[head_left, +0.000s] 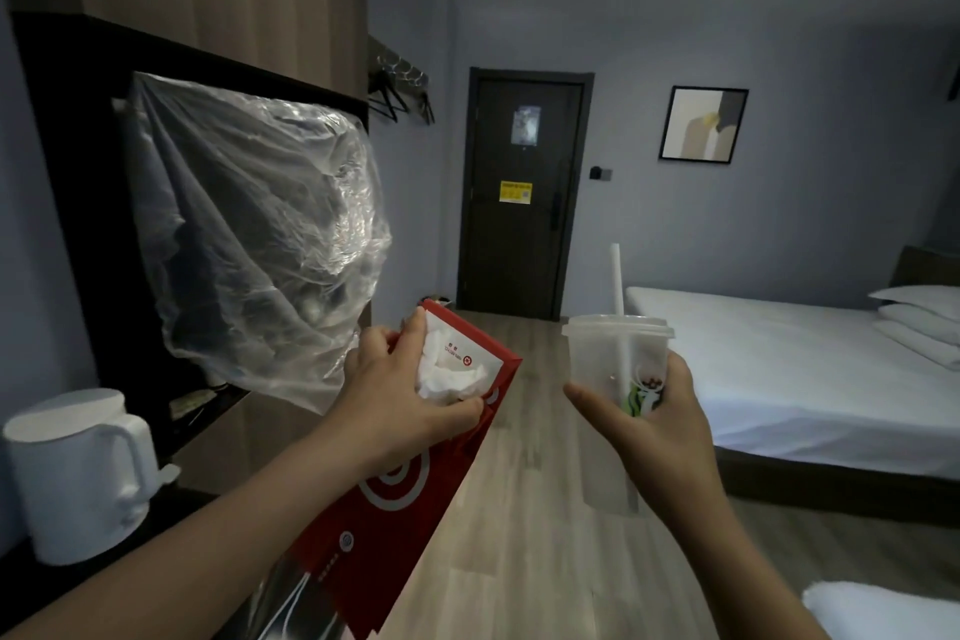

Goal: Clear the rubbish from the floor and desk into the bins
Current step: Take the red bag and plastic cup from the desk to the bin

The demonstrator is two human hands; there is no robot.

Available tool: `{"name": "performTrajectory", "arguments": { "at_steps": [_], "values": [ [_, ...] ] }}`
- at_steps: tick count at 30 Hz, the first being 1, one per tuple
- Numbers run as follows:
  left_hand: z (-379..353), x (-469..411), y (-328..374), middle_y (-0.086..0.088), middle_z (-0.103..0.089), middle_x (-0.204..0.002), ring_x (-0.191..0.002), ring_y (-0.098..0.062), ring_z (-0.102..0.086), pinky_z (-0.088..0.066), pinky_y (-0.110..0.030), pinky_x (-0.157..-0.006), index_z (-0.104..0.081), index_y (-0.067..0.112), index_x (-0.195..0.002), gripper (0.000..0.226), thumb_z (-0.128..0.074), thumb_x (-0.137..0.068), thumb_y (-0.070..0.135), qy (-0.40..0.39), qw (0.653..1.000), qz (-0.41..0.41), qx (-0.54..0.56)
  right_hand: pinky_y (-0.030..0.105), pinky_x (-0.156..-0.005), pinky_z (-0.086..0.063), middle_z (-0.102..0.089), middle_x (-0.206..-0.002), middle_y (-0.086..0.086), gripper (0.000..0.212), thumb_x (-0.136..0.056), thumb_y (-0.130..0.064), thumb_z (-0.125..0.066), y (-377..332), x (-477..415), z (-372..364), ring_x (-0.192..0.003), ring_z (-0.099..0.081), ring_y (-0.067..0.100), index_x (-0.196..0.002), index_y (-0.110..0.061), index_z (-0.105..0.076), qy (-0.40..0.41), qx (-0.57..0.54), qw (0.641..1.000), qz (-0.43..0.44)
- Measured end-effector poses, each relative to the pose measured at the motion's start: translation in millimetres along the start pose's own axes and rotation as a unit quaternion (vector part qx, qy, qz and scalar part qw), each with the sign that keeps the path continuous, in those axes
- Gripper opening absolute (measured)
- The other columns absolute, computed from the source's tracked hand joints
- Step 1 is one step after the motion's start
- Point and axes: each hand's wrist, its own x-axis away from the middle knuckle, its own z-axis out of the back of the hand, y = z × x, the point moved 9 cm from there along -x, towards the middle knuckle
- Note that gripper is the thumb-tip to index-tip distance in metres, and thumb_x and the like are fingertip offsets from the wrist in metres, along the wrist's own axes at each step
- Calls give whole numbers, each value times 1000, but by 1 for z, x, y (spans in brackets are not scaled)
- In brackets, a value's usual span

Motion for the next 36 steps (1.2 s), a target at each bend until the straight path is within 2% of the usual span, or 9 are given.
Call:
{"name": "performTrajectory", "arguments": {
  "at_steps": [5,9,17,24,26,31,36],
  "values": [
    [-28,-83,-18,11,-15,-132,-130,-19,-16,-29,-36,-105,3,38,-149,114,-57,-58,71,-8,1000,-16,0,16,-65,-49,-50,-102,-23,80,-57,-54,-77,29,-66,-33,-90,-59,8,-124,-36,-36,7,1,1000,13],
    [-36,-160,-44,8,-16,-135,-131,-18,-18,-31,-36,-104,2,35,-150,112,-64,-66,68,-12,1000,-17,7,16,-62,-50,-53,-103,-18,75,-61,-47,-79,43,-131,-70,-89,-60,8,-123,-35,-38,9,1,1000,13],
    [-68,-300,-92,8,-16,-135,-129,-22,-22,-32,-40,-106,2,36,-150,120,-51,-50,77,-35,999,-1,5,15,-62,-52,-54,-99,-21,70,-65,-41,-83,100,-247,-135,-85,-62,8,-119,-38,-39,20,19,1000,-10],
    [-129,-417,-112,7,-19,-132,-124,-19,-20,-29,-35,-104,1,36,-150,115,-58,-58,72,-28,1000,-4,1,12,-59,-46,-54,-98,-18,69,-67,-36,-84,175,-354,-170,-84,-59,6,-118,-38,-37,15,29,999,-31],
    [-149,-455,-114,6,-20,-131,-123,-17,-22,-30,-33,-102,0,36,-150,112,-62,-64,69,-18,1000,-9,1,9,-55,-45,-54,-99,-15,70,-68,-35,-84,199,-391,-177,-84,-58,4,-121,-35,-37,14,27,999,-35],
    [-190,-555,-114,11,-18,-122,-116,-11,-19,-29,-31,-102,-1,38,-150,110,-61,-63,68,-10,1000,-6,10,8,-49,-43,-56,-106,-6,79,-68,-37,-84,245,-496,-187,-85,-55,0,-132,-26,-38,15,29,999,-36],
    [-227,-641,-135,10,-21,-115,-107,-8,-19,-29,-26,-91,-8,43,-144,103,-57,-58,67,2,1000,21,8,13,-61,-41,-56,-107,-8,76,-67,-37,-84,295,-593,-216,-89,-56,1,-127,-30,-39,-9,11,999,-38]
  ]
}}
